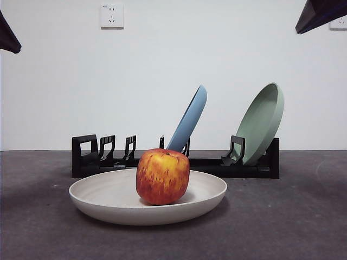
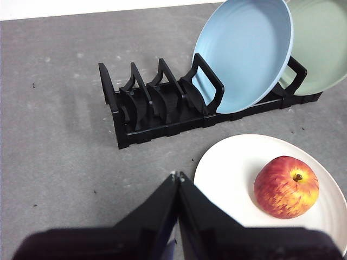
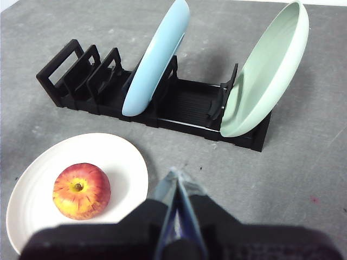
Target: Take the yellow plate from the plate rack,put the plate on the table,take the apple from the table,put the apple in the plate
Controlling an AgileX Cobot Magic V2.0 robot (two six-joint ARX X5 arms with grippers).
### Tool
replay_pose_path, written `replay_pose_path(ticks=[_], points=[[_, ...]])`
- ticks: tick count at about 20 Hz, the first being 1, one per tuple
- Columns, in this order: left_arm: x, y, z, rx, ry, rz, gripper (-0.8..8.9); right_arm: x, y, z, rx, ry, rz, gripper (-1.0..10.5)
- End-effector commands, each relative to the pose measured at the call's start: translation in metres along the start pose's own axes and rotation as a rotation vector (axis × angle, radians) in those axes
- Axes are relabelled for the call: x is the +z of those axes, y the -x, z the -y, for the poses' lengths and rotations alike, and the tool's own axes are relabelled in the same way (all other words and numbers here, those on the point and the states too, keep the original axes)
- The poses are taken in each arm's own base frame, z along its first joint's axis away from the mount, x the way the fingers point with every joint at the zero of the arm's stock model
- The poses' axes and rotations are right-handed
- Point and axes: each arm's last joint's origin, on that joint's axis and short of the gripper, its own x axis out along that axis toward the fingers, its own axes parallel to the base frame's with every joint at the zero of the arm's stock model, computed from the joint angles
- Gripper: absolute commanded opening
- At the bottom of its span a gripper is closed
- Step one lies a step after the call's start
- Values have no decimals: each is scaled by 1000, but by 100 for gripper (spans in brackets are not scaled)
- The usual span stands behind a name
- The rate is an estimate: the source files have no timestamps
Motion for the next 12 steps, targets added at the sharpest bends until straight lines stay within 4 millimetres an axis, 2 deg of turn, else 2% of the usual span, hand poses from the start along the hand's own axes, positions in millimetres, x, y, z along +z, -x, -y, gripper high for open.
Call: replay_pose_path(ticks=[1, 4, 8, 10, 12], points=[[-1, 0, 0, 1, 7, 4, -1, -1, 0, 0, -3, -10, 2, -12], [0, 10, -3, 7, 16, 39, -1, -1, 0, 0, -3, -10, 1, -11], [4, 44, -19, 96, 10, 211, -1, -1, 0, 0, -4, -10, 0, -12], [-1, 58, -29, 190, 15, 279, -1, -1, 0, 0, -4, -10, 0, -11], [-15, 60, -36, 257, -12, 315, -1, -1, 0, 0, -4, -10, 0, -11]])
